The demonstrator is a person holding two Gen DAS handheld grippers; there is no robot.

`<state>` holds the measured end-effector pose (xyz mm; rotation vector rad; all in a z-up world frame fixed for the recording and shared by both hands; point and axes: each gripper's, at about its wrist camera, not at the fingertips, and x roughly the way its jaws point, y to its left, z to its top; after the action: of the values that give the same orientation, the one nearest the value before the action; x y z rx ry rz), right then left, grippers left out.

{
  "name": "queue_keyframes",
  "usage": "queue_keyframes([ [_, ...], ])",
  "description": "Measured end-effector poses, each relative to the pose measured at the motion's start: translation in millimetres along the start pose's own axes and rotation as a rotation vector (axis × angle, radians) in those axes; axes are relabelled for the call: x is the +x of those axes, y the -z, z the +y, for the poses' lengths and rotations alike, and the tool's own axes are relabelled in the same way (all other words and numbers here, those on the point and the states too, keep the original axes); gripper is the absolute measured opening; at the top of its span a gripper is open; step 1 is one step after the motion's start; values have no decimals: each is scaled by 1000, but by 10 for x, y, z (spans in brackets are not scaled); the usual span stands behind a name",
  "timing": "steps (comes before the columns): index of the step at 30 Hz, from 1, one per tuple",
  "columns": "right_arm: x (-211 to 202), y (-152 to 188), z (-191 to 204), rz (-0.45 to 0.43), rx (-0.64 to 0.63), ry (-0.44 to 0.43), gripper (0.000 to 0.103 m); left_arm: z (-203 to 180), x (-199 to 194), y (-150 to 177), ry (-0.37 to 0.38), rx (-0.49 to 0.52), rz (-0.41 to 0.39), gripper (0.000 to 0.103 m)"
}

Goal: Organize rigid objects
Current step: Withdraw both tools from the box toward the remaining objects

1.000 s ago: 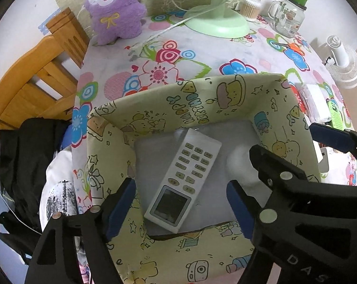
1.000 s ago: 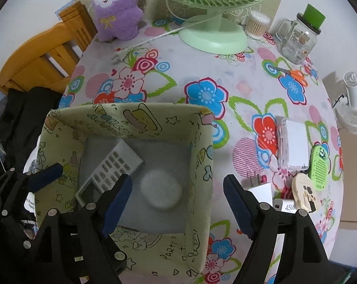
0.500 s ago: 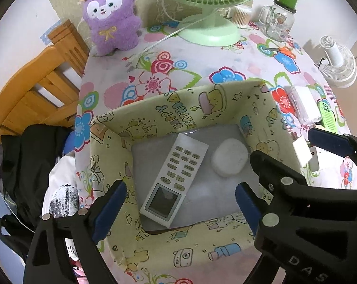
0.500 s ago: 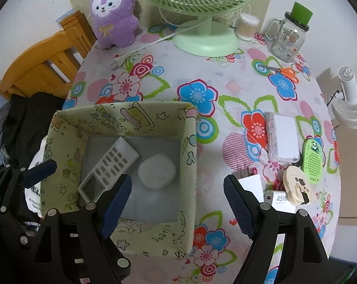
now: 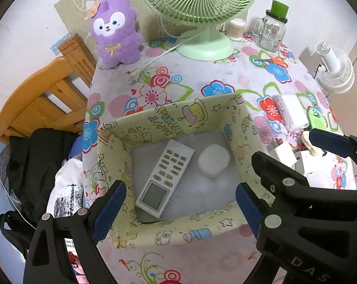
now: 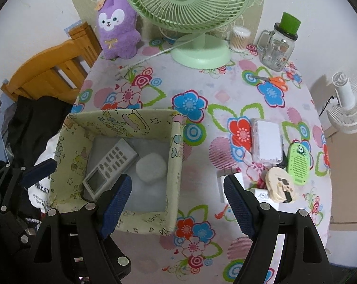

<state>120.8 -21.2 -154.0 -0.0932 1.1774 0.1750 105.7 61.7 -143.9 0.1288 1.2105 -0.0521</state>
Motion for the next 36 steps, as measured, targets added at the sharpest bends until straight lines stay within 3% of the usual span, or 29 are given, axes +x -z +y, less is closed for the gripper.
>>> queue_keyframes([
  [20, -528, 93, -426, -75, -6, 25, 82, -472, -409, -14, 2, 11, -83, 94],
  [33, -650, 186, -831, -95, 43, -5, 83, -826, -487, -69, 34, 31, -87, 94],
  [36, -646, 217, -937, -95, 46, 1, 87, -915, -462, -73, 31, 41, -80, 94],
])
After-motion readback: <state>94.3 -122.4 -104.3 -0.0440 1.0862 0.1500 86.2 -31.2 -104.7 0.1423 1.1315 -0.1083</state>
